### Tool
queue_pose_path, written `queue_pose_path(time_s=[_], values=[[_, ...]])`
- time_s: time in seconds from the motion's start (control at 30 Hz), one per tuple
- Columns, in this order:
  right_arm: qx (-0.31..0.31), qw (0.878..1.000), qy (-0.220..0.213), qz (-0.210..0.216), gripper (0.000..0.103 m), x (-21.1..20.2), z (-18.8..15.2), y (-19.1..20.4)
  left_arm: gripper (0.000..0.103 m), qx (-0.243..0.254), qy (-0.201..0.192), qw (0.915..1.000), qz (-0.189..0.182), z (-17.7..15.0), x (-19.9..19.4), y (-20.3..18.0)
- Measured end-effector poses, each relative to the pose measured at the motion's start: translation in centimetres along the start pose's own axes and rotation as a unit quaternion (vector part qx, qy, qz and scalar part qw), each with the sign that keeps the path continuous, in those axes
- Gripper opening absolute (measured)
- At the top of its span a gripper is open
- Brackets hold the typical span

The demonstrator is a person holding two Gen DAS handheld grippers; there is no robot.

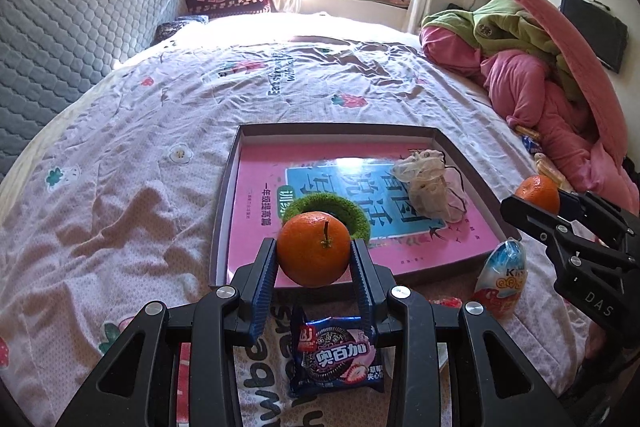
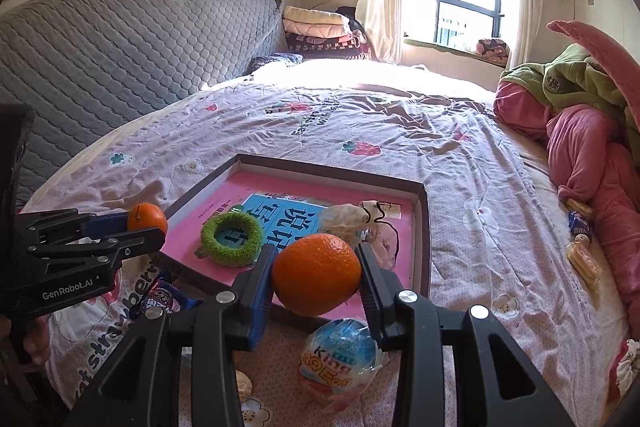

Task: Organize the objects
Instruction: 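Carry both held oranges up and over into the pink tray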

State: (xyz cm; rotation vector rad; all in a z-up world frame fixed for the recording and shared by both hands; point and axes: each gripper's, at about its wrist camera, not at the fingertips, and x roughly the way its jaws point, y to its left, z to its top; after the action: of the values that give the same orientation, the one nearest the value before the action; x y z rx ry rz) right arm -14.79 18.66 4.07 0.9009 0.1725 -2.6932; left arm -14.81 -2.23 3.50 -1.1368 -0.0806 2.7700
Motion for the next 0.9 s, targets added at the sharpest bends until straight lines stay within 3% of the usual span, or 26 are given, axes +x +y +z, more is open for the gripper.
queue_pose_path(time_s=[0.37,0.9], values=[[0.002,1.0,0.018,-0.001,0.04,2.5,0.9,-1.2,0.037,0.004,0.012,0.9999,0.004,1.6,2.7,0.5],[0.009,0.997,0.076,-0.001,0.04,6.5,-0.8,-2.2,0.037,0.007,0.052,0.9986,0.006,-0.1,5.8,0.9]])
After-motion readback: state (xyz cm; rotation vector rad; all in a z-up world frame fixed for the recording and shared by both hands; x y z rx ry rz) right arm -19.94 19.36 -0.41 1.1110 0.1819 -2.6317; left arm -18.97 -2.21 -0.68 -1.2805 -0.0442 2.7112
